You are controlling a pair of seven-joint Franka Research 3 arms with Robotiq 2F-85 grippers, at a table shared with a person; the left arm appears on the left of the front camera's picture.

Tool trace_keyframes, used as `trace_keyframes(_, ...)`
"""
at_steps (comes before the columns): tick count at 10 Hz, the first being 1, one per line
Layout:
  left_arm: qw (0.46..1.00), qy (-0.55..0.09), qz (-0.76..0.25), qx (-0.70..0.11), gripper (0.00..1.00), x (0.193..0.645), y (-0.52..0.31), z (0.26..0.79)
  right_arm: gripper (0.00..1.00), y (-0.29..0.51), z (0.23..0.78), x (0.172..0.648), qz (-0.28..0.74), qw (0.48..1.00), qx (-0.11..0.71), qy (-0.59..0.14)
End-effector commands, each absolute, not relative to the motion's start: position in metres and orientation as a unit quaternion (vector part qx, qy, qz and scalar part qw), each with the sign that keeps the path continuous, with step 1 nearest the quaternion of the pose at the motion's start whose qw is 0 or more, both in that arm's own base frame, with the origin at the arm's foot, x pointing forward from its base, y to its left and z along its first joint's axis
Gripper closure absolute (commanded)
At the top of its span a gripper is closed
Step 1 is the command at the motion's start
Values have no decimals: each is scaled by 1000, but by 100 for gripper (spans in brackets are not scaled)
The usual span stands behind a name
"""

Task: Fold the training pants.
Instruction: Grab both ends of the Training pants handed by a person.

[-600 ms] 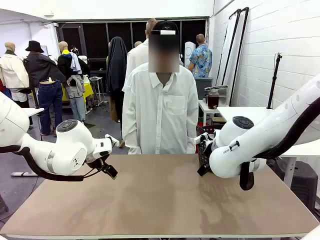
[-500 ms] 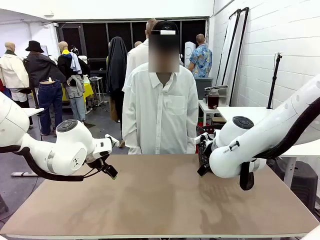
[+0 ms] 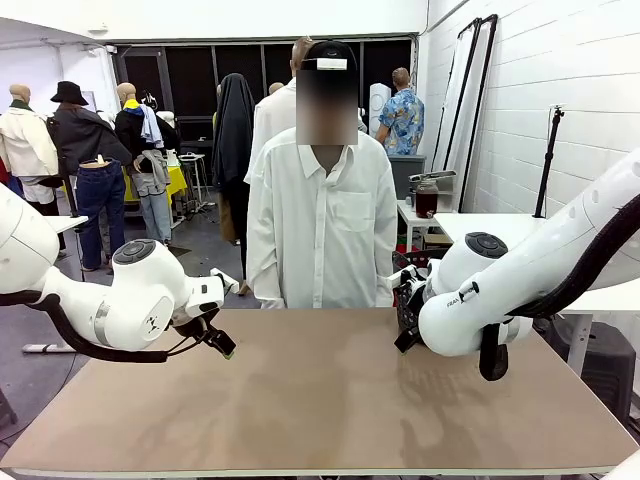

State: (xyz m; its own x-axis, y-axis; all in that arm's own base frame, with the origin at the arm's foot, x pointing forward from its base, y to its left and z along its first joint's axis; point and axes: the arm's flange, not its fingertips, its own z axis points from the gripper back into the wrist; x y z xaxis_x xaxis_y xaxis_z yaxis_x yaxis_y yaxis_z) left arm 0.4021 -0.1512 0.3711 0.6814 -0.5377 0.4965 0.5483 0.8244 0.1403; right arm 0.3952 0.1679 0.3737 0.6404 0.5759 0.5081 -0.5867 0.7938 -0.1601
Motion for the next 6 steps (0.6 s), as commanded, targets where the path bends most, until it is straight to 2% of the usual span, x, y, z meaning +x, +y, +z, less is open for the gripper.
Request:
trace_keyframes(1,917,-268,-295,-10,0,402,-151,371,0,168,374,395,321,906,10,-277)
trace_keyframes(6,917,-268,-295,-10,0,402,-151,371,0,168,374,395,321,906,10,-277)
